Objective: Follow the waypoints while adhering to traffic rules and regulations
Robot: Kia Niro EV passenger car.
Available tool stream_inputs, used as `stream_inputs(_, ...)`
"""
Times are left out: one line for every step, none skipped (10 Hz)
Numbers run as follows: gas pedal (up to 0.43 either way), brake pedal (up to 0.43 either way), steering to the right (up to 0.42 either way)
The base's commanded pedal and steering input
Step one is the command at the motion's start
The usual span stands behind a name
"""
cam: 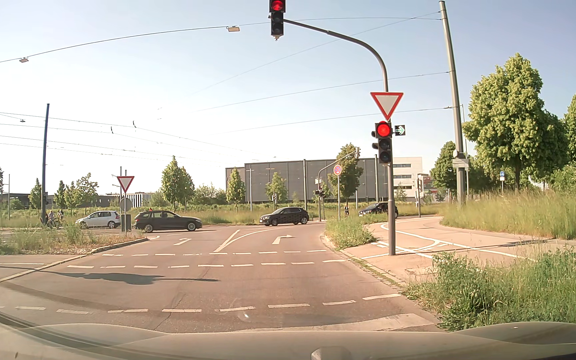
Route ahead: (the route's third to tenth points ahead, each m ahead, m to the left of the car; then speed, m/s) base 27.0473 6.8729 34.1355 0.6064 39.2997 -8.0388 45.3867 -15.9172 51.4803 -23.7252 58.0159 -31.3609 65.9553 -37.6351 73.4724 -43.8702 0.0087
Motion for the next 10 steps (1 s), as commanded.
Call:
stream_inputs(0.000, 0.329, -0.042)
stream_inputs(0.000, 0.329, -0.042)
stream_inputs(0.000, 0.329, -0.042)
stream_inputs(0.000, 0.329, -0.042)
stream_inputs(0.000, 0.335, -0.042)
stream_inputs(0.000, 0.335, -0.042)
stream_inputs(0.000, 0.329, -0.042)
stream_inputs(0.000, 0.329, -0.042)
stream_inputs(0.000, 0.335, -0.042)
stream_inputs(0.000, 0.329, -0.042)
